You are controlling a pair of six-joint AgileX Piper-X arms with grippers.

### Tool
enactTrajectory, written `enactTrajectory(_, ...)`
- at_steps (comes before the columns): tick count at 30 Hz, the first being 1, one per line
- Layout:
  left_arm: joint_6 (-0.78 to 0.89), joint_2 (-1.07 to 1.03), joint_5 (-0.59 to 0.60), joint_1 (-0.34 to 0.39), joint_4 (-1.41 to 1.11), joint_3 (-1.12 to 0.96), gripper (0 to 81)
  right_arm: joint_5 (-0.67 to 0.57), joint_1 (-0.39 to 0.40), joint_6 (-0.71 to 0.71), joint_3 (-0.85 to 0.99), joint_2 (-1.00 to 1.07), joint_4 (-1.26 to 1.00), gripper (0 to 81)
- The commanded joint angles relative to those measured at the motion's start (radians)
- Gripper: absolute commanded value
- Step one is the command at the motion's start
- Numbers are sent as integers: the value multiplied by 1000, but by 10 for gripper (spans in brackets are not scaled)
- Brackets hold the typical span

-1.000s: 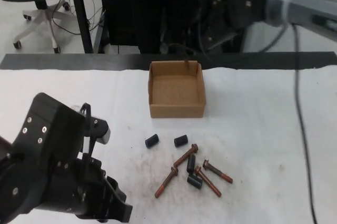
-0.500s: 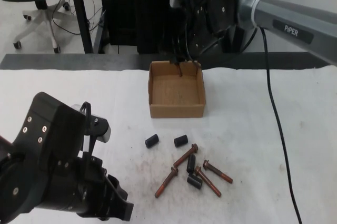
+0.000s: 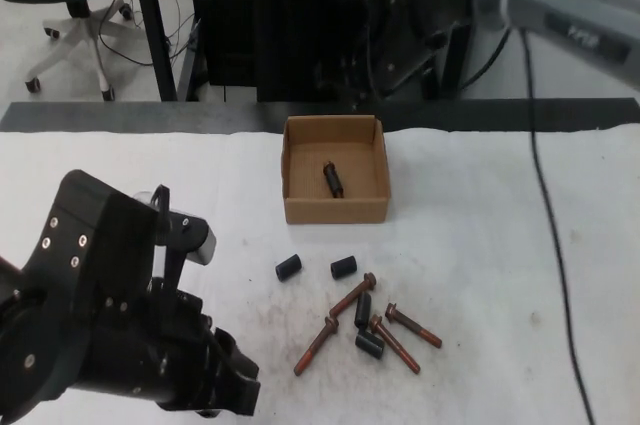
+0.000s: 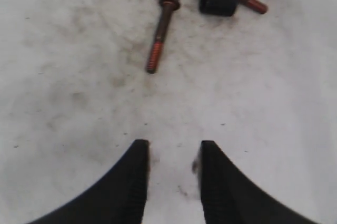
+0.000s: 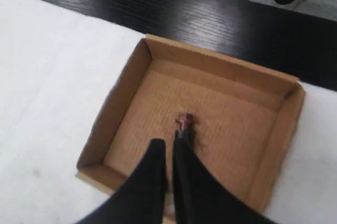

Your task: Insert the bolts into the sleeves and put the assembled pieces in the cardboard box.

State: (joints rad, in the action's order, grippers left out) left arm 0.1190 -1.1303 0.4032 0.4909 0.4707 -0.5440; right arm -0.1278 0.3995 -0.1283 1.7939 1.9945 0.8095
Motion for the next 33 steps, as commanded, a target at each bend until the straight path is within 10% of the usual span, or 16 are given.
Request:
enactTrajectory(1, 50, 3, 96, 3, -46, -14, 311, 0, -16, -10, -10, -56, 63, 8)
enactTrajectory(6, 70, 3, 110, 3, -148, -19, 281, -159, -41, 16, -163, -205, 73, 8)
enactTrajectory(13, 68, -2, 107, 3, -251, -92, 5, -248, -43, 32, -534, -524, 4, 8)
enactTrajectory(23, 49, -288, 229, 56, -85, -331, 1, -252, -57, 30, -832, -996, 2, 8)
enactTrajectory(33, -192, -584, -37, 178, 309, -619, 1, -237, -223, 57, -873, -1208, 105, 8)
